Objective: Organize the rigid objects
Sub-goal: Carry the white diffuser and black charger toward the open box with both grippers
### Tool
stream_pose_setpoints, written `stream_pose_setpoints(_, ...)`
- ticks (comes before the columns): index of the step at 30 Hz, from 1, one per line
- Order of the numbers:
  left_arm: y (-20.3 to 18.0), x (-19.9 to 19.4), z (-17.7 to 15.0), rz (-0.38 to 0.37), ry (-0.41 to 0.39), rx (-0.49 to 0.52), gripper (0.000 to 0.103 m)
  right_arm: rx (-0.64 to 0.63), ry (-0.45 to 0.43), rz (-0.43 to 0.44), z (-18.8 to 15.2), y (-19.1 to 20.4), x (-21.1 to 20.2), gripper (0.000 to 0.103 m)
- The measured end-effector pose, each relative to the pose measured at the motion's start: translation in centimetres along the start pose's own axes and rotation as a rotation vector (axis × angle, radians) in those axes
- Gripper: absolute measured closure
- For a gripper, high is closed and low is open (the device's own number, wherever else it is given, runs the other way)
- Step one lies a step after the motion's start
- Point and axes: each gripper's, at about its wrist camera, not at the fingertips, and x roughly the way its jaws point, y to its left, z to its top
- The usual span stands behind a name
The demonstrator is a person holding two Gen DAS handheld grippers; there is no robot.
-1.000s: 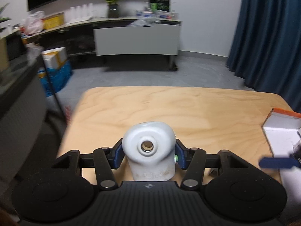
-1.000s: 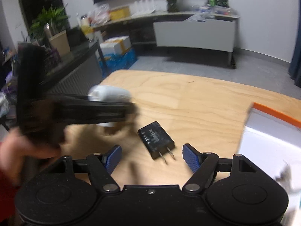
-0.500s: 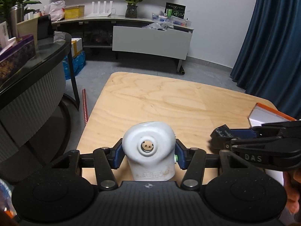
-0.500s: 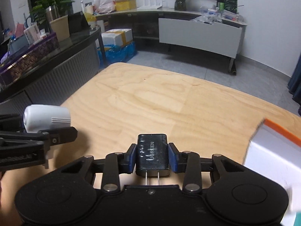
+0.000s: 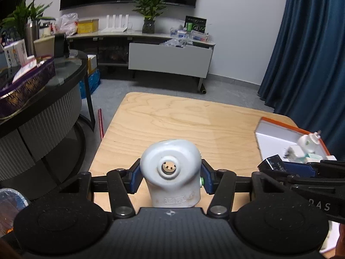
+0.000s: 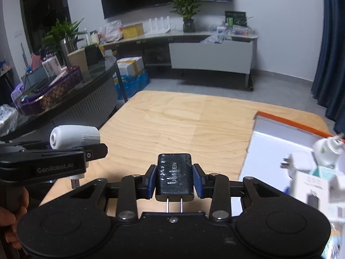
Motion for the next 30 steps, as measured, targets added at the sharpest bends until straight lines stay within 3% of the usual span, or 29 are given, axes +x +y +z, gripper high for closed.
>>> stream_pose_setpoints(14, -2.1, -2.8, -1.8, -0.009, -0.021, 0.038, 0.049, 0.037, -0.081, -0.014, -2.6, 0.0, -5.8, 0.059)
stream_pose_setpoints(30, -3.5, -4.5, -3.7, -0.043, -0.042, 0.059, 0.049, 0.078, -0.115, -0.036, -5.3, -0.8, -8.2, 0.059)
